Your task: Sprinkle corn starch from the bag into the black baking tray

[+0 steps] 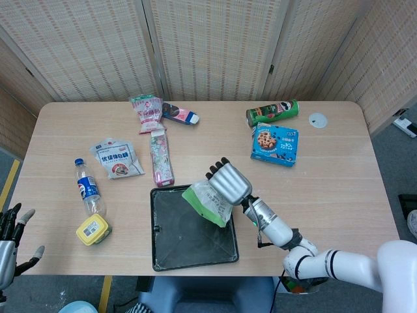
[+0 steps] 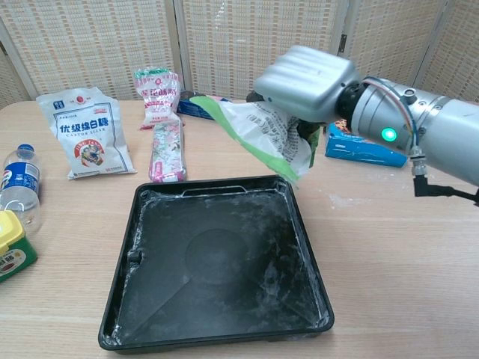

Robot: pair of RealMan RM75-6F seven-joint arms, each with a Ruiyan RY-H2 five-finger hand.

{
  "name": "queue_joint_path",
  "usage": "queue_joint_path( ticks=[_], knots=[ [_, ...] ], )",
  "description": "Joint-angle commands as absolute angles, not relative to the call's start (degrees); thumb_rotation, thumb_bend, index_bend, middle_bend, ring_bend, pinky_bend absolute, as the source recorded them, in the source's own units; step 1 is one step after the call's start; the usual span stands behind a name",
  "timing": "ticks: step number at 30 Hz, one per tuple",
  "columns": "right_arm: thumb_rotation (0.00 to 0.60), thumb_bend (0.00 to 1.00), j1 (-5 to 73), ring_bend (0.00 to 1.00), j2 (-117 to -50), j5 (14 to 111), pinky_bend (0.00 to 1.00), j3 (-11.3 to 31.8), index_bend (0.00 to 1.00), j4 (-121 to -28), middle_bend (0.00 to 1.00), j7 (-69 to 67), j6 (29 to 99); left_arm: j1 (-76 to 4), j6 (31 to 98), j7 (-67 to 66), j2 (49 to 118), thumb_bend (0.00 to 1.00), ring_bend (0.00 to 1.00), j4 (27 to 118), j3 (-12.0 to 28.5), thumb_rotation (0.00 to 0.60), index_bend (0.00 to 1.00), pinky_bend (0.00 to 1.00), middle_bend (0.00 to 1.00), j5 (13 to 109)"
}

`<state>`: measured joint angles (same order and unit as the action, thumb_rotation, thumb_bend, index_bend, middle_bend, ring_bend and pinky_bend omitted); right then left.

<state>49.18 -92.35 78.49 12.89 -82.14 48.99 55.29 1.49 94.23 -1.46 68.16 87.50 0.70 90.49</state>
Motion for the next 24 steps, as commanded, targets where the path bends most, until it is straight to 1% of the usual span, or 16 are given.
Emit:
queue_joint_path(
  ticks=[1,7,10,18,24],
  knots=[
    [0.600,0.51,51.7,0.59,-95.4,78.2,0.47,13.0,0.57,-80.9,0.53,55.4,56.7,1.5,94.3,-1.5,68.2,0.32,0.01,87.5,0.7,0.600,0.16,0.00,0.00,90.5],
    [0.600,0.51,52.8,0.67,-99.0,80.5,0.54,11.8,0.60,-77.0,0.58,62.2,60.0,1.6,94.4,-1.2,68.3,0.32,0.01,87.3,0.7,0.600,0.16,0.00,0.00,90.6],
    [0.600,0.51,52.7,0.69,-100.5,80.8,0.57,11.2,0.62,-75.1,0.60,63.0,61.1,1.8,94.4,-1.0,68.2,0.32,0.01,87.0,0.7,0.600,0.16,0.00,0.00,90.4],
    [0.600,0.51,52.8,0.72,-102.9,83.3,0.60,9.5,0.62,-71.0,0.61,64.4,63.0,1.8,94.3,-0.8,68.3,0.32,0.01,86.8,0.6,0.600,0.16,0.00,0.00,90.5],
    [0.600,0.51,53.0,0.76,-104.7,86.5,0.61,8.2,0.65,-66.9,0.64,65.6,64.9,1.8,94.3,-1.1,68.4,0.32,0.01,87.1,0.7,0.600,0.16,0.00,0.00,90.5]
  ],
)
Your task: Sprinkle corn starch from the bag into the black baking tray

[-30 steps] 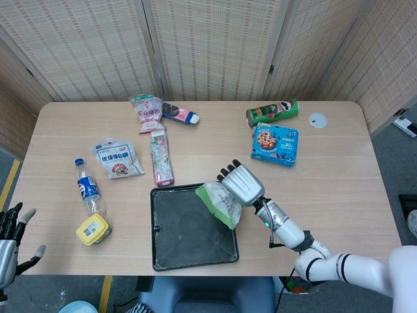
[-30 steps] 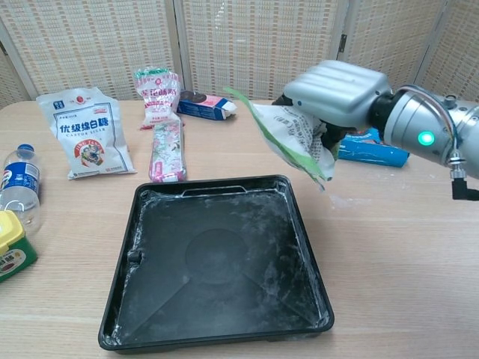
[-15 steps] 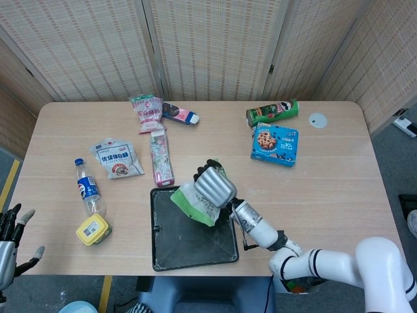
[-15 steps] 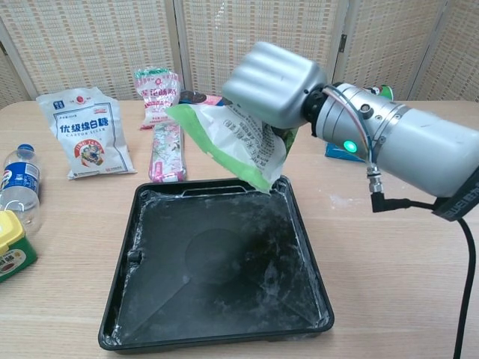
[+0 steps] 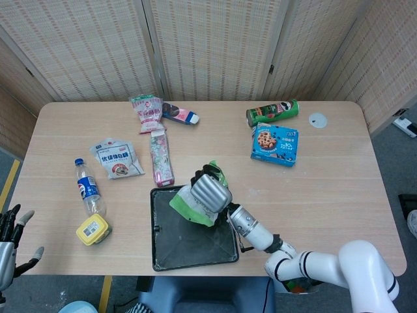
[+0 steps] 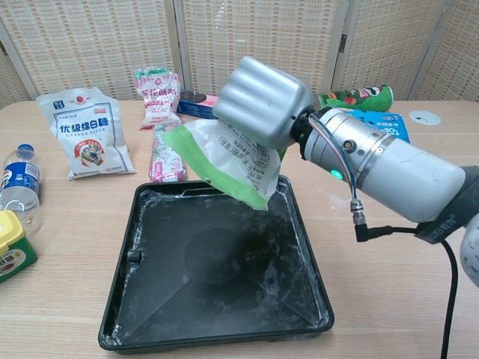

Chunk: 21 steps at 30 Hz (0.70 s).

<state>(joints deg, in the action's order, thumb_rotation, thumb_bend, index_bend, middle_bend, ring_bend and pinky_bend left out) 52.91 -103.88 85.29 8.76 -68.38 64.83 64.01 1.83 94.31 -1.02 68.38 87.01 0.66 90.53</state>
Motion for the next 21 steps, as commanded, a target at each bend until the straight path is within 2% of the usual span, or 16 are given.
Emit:
queue_joint_path(
  ticks=[1,6,11,21],
  knots=[
    [0.600,0.51,53.1,0.76,-104.9,86.9,0.62,8.1,0.66,-66.2,0.64,66.0,65.1,1.8,94.3,-1.1,68.4,0.32,0.01,87.1,0.7,0.600,0.16,0.00,0.00,90.5],
    [0.600,0.51,53.0,0.79,-106.2,87.5,0.64,8.2,0.69,-64.2,0.67,66.0,65.8,1.8,94.1,-1.3,68.4,0.32,0.01,87.2,0.7,0.600,0.17,0.00,0.00,90.4],
    [0.600,0.51,52.8,0.81,-107.3,88.4,0.68,8.2,0.77,-62.1,0.72,64.4,66.5,1.7,93.9,-1.5,68.5,0.32,0.01,87.2,0.7,0.600,0.17,0.00,0.00,90.4],
    [0.600,0.51,52.1,0.80,-108.8,88.9,0.68,8.4,0.76,-60.0,0.72,62.9,67.6,1.6,93.8,-1.9,68.5,0.32,0.02,87.4,0.8,0.600,0.17,0.00,0.00,90.5]
  ],
)
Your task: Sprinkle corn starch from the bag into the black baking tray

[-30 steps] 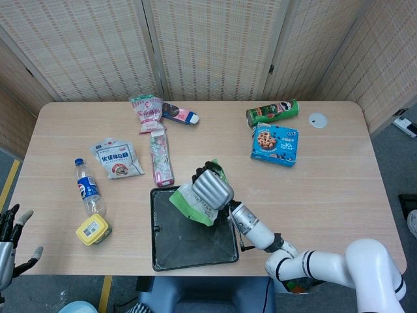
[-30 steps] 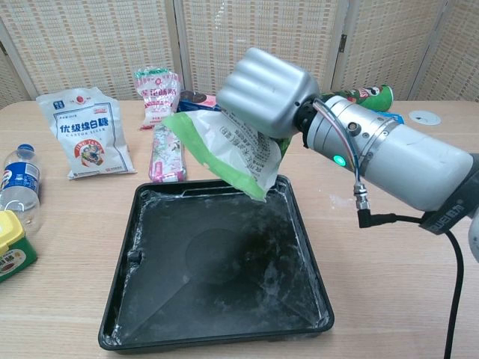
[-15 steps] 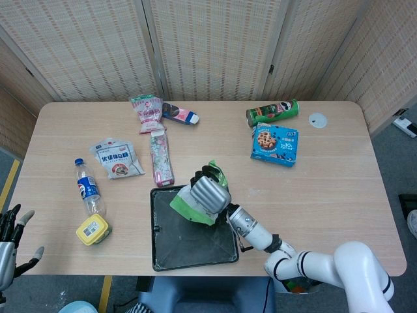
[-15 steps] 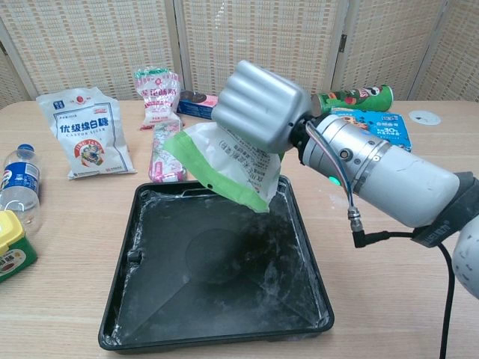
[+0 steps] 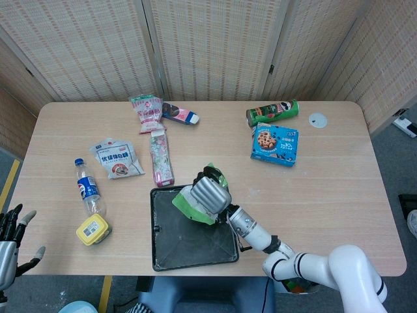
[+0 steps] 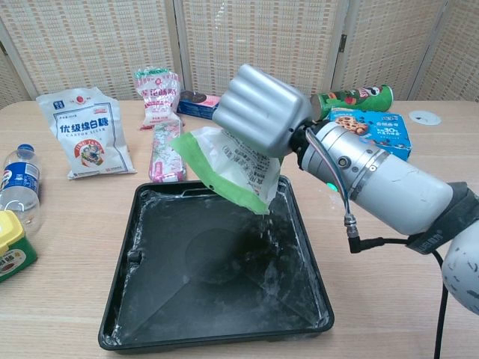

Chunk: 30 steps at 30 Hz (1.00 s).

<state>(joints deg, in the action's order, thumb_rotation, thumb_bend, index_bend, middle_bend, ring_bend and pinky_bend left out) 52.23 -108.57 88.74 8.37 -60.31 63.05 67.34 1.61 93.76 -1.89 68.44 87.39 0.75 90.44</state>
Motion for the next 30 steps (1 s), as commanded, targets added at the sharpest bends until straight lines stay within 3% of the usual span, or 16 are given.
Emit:
queue_joint_path(
  ticks=[1,21,30],
  knots=[
    [0.600,0.51,52.0,0.80,-108.9,88.9,0.68,8.4,0.76,-59.8,0.72,62.8,67.5,1.6,93.7,-2.0,68.4,0.32,0.02,87.5,0.8,0.600,0.17,0.00,0.00,90.5],
    [0.600,0.51,51.2,0.83,-113.2,92.1,0.69,8.1,0.74,-50.9,0.73,56.6,71.8,1.3,93.0,-2.8,68.3,0.32,0.02,88.1,0.9,0.600,0.17,0.00,0.00,90.0],
    [0.600,0.51,49.9,0.88,-114.2,89.3,0.77,9.8,0.73,-51.1,0.78,52.1,71.1,1.3,92.8,-3.2,68.2,0.32,0.02,88.4,0.9,0.600,0.17,0.00,0.00,89.8]
  ],
)
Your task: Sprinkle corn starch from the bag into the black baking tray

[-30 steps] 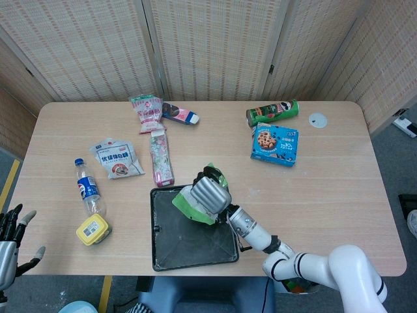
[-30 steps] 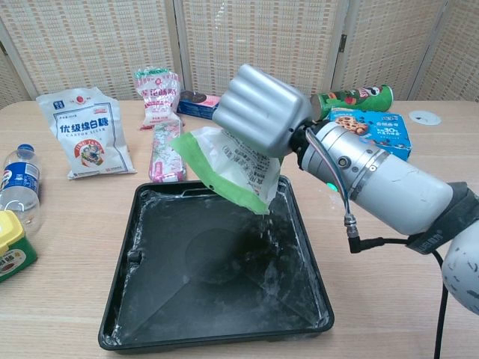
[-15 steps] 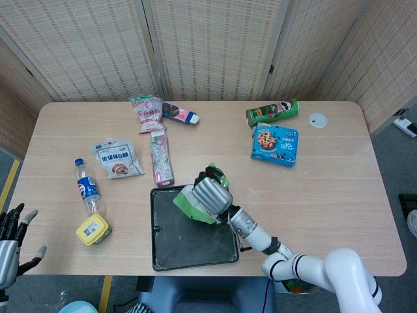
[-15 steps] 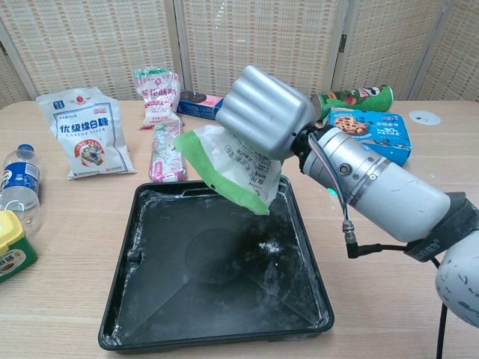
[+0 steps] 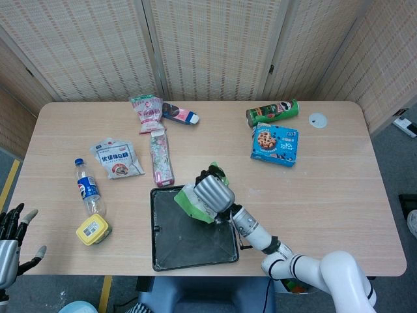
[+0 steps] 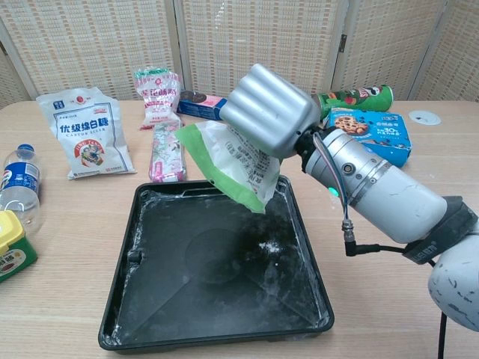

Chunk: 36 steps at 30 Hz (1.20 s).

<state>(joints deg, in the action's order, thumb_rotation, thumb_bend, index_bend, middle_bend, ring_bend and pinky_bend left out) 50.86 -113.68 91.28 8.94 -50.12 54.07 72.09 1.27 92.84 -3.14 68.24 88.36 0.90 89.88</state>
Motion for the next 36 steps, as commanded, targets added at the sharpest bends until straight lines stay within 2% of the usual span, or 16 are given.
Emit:
queue_joint_path(
  ticks=[1,9,16,21,23,29,36],
  knots=[
    [0.600,0.51,49.7,0.90,-114.3,88.8,0.79,10.0,0.73,-51.3,0.79,51.9,70.8,1.3,92.8,-3.2,68.2,0.32,0.02,88.4,0.9,0.600,0.17,0.00,0.00,89.8],
    [0.600,0.51,47.8,0.93,-114.1,82.0,0.84,13.5,0.68,-56.1,0.79,48.2,67.4,1.2,92.7,-3.2,68.3,0.32,0.02,88.3,0.8,0.600,0.17,0.00,0.00,89.9],
    [0.600,0.51,48.0,0.93,-113.3,83.9,0.85,12.2,0.68,-56.2,0.80,47.5,68.5,1.1,92.6,-3.4,68.5,0.32,0.02,88.4,0.8,0.600,0.17,0.00,0.00,90.0],
    [0.600,0.51,48.8,0.94,-113.6,87.5,0.85,10.4,0.77,-52.7,0.83,45.5,70.4,1.1,92.7,-3.4,68.4,0.32,0.02,88.5,0.9,0.600,0.17,0.00,0.00,89.9],
    [0.600,0.51,48.8,0.94,-113.9,87.7,0.85,10.4,0.77,-51.8,0.83,45.2,70.6,1.2,92.7,-3.4,68.3,0.32,0.02,88.5,0.9,0.600,0.17,0.00,0.00,89.9],
    [0.600,0.51,47.5,0.92,-112.8,81.2,0.85,12.9,0.75,-57.7,0.82,44.5,65.2,1.1,92.5,-3.7,68.3,0.32,0.02,88.7,0.7,0.600,0.17,0.00,0.00,89.8],
    [0.600,0.51,46.2,0.87,-105.9,74.4,0.84,14.7,0.73,-68.7,0.79,37.9,57.7,1.0,91.9,-3.8,68.1,0.32,0.02,89.0,0.6,0.600,0.17,0.00,0.00,89.8]
  ],
)
